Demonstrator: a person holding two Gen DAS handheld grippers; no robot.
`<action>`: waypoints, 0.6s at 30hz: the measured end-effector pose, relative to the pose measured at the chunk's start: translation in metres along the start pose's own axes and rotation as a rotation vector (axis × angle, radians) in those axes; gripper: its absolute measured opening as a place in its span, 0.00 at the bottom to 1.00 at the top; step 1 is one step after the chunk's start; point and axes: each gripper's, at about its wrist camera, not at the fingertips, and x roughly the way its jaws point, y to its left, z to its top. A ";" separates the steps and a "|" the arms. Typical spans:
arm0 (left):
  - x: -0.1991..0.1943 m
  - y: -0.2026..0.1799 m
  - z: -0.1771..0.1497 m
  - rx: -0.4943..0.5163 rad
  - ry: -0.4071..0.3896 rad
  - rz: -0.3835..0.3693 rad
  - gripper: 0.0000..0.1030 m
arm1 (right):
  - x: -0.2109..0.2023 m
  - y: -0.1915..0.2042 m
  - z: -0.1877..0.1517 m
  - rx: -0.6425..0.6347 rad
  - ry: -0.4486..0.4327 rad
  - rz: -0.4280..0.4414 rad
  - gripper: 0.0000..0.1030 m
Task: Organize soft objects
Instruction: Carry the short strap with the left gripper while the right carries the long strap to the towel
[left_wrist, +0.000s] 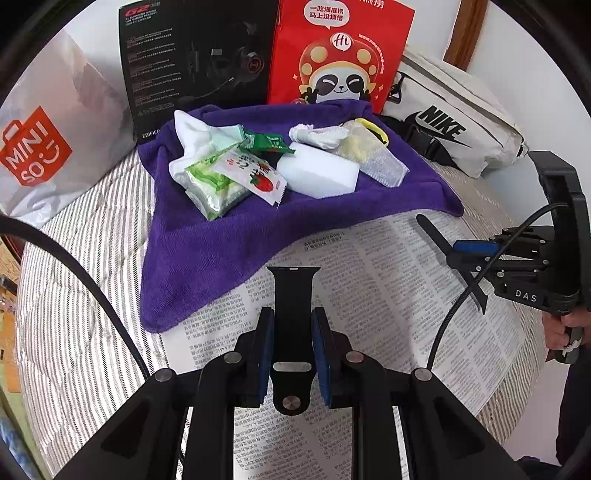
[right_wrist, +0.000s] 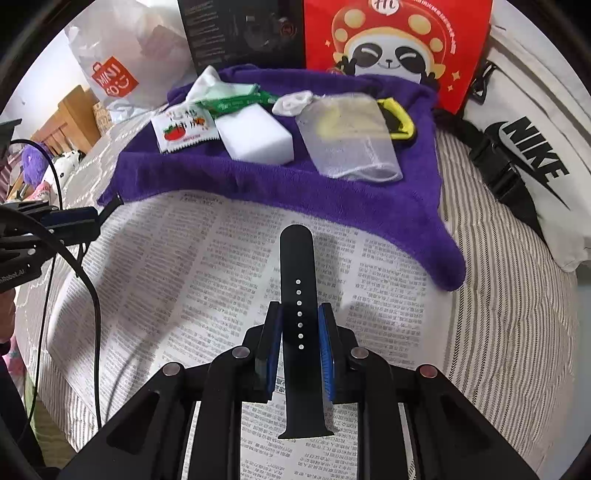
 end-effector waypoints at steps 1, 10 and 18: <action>-0.001 0.000 0.001 0.001 -0.002 0.000 0.19 | -0.002 0.000 0.002 -0.002 -0.002 0.002 0.19; -0.015 0.001 0.017 0.002 -0.034 0.003 0.19 | -0.021 0.000 0.021 -0.005 -0.048 0.024 0.19; -0.021 0.008 0.045 0.005 -0.059 0.005 0.19 | -0.034 -0.006 0.054 0.000 -0.094 0.038 0.19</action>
